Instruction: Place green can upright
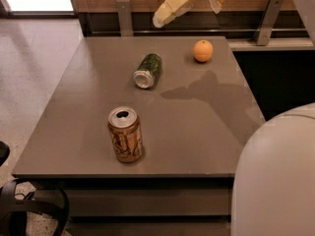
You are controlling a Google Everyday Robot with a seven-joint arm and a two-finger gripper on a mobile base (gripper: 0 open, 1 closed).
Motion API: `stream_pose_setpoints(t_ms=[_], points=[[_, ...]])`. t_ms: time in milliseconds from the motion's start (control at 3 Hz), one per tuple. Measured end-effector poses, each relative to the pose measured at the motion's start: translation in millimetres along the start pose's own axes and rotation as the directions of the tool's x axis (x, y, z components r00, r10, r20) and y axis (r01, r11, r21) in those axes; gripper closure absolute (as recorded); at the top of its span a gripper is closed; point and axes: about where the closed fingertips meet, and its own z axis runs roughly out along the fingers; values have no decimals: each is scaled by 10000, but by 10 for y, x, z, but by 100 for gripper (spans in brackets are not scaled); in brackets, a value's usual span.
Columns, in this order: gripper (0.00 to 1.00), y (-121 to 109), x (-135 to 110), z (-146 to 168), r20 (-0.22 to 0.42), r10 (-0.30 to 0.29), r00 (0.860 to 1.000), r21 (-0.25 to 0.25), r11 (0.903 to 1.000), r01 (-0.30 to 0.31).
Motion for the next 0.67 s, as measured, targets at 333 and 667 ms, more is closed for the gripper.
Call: stream_pose_setpoints(t_ms=[333, 667], points=[[0, -23, -17, 119, -439, 1053, 9935, 400, 9938, -1036], [0, -43, -67, 368, -1113, 2770, 9544, 1264, 9565, -2629]])
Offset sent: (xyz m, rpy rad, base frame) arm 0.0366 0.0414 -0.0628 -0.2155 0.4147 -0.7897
